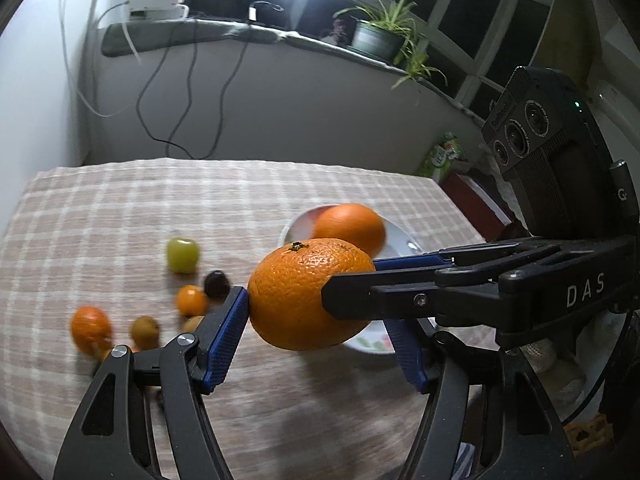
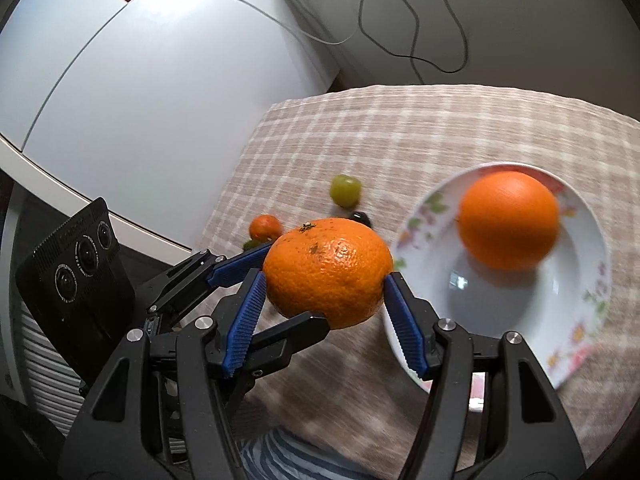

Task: Organize fruits
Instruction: 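Carry the tangerine with the right gripper onto the plate beside the orange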

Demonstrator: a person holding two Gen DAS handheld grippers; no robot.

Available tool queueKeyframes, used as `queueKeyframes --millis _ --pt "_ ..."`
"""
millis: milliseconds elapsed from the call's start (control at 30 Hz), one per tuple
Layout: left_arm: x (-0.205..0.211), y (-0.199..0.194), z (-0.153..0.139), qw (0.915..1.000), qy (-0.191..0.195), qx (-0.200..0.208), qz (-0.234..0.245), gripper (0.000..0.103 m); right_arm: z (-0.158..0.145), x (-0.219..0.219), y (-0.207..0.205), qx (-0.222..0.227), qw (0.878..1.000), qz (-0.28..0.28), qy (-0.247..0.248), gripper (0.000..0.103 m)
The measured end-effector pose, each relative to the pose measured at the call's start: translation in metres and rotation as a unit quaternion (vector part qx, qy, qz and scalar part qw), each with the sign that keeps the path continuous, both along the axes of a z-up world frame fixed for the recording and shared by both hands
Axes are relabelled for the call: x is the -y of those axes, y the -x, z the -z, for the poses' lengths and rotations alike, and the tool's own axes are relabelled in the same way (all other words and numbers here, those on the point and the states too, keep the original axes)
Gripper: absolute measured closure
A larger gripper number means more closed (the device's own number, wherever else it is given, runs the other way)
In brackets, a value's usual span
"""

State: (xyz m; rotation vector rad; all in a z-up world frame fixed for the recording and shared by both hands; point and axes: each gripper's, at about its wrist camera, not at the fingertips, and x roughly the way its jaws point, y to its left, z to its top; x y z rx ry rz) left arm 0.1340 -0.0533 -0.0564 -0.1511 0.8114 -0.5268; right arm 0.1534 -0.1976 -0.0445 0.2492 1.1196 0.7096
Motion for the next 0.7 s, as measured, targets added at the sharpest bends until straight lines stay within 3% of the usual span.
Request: queueKeyframes --millis 300,700 --pt "0.033 -0.005 0.008 0.9996 -0.011 0.005 0.027 0.036 0.01 0.039 0.005 0.003 0.999 0.039 -0.003 0.038" --pt "0.074 -0.002 0.012 0.9988 -0.011 0.01 0.046 0.035 0.011 0.077 0.014 0.021 0.999 0.043 0.02 0.038"
